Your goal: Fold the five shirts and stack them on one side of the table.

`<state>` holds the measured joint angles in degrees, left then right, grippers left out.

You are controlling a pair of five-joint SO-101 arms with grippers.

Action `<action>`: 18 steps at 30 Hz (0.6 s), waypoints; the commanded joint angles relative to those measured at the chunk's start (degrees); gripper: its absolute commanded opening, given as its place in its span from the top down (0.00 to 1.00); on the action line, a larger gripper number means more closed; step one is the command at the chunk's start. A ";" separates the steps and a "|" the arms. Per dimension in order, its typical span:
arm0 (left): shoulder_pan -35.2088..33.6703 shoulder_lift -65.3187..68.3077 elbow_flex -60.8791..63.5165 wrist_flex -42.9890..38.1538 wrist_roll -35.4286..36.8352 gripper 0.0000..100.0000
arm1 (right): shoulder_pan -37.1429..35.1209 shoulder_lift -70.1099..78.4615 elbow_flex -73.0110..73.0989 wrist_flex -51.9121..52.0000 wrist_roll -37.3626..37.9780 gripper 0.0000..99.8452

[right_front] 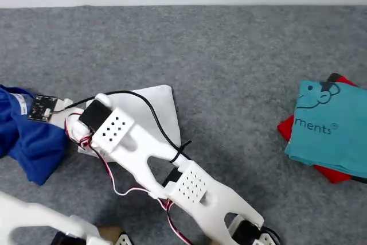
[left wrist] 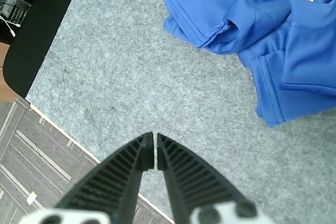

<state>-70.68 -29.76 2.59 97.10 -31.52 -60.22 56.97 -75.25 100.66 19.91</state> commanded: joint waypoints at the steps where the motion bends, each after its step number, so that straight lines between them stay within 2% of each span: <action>1: 0.09 -1.23 -0.13 -1.32 -0.62 0.98 | 1.19 -2.42 -0.70 2.24 -0.26 0.84; 4: 0.09 -1.23 -0.13 -2.90 -0.62 0.98 | 3.38 -5.85 -0.97 2.15 -4.75 0.70; 7: 0.18 -1.14 -0.13 -3.87 -0.62 0.98 | 3.82 -9.63 -0.70 2.15 -3.52 0.68; 10: 1.14 -1.14 -0.04 -4.31 -0.62 0.98 | 3.91 -13.23 -0.44 2.24 -1.14 0.75; 15: 3.60 -1.14 0.22 -4.13 -0.53 0.98 | 5.32 -13.85 2.46 2.07 3.78 1.00; 18: 4.57 -1.14 0.22 -4.04 -0.44 0.98 | 5.93 -11.82 5.63 1.98 5.19 0.98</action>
<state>-67.16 -29.76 3.03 94.02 -31.52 -55.65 46.59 -70.68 100.66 23.60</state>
